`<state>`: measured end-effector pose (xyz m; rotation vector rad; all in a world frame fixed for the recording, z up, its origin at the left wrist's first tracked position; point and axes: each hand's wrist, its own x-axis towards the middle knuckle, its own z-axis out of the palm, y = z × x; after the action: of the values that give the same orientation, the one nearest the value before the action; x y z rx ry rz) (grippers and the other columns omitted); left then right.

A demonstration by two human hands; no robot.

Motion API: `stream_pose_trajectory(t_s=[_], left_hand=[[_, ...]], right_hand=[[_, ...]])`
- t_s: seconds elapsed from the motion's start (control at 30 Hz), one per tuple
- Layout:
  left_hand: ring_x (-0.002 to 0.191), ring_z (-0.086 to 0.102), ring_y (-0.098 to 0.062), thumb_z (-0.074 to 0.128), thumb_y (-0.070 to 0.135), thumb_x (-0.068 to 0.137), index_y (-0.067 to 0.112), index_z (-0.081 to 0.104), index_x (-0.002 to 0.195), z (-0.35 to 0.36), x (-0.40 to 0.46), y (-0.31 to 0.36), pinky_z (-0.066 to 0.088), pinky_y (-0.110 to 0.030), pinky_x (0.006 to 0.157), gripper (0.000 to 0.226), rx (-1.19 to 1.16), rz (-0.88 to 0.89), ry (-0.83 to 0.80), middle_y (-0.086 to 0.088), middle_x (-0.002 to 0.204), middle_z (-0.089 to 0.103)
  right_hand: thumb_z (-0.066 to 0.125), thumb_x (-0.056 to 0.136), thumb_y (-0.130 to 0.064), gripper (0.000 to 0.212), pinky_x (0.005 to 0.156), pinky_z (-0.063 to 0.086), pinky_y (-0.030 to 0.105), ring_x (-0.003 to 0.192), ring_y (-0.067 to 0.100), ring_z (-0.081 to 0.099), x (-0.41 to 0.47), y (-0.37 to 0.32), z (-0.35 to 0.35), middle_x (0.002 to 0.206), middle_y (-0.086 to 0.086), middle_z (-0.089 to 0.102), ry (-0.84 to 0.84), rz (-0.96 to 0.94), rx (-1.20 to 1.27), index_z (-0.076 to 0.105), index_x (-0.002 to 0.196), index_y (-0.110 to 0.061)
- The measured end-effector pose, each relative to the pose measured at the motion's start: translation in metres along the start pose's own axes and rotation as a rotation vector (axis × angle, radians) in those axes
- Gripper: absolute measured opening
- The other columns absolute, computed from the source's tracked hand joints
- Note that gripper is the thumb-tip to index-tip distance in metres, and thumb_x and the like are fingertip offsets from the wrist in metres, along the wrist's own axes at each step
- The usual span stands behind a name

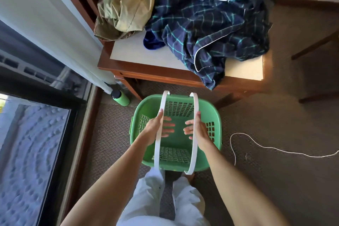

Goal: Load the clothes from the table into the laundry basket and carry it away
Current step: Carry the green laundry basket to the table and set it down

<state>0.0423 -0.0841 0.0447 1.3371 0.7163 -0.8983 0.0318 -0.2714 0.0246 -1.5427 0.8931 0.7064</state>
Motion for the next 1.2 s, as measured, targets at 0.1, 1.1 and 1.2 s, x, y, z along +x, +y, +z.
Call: stream_pose_trajectory(t_s=[0.1,1.1,1.2], left_hand=[[0.078,0.075,-0.029,0.028,0.068,0.099,0.004,0.067,0.102,0.005,0.004,0.007,0.057,-0.032,0.064,0.075,-0.037,-0.015,0.019,-0.016,0.091,0.077],[0.034,0.022,-0.010,0.043,0.058,0.100,0.023,0.041,0.039,0.232,-0.122,-0.045,0.014,-0.019,0.039,0.071,0.058,0.111,0.100,0.008,0.045,0.028],[0.036,0.022,-0.010,0.042,0.059,0.100,0.022,0.033,0.054,0.292,-0.129,-0.057,0.015,-0.019,0.038,0.060,0.093,0.118,0.119,0.007,0.046,0.028]], right_hand=[[0.013,0.096,-0.073,0.090,0.061,0.051,0.032,0.068,0.028,0.070,0.003,-0.003,0.018,0.081,0.019,0.073,0.025,-0.001,0.054,0.067,0.088,-0.001],[0.034,0.095,-0.070,0.070,0.040,0.033,0.029,0.037,0.024,0.044,-0.115,0.086,-0.195,0.045,0.003,0.045,0.405,-0.111,0.094,0.041,0.053,-0.015],[0.032,0.091,-0.076,0.072,0.044,0.036,0.032,0.039,0.024,0.045,-0.117,0.101,-0.251,0.045,0.003,0.045,0.394,-0.128,0.083,0.039,0.051,-0.016]])
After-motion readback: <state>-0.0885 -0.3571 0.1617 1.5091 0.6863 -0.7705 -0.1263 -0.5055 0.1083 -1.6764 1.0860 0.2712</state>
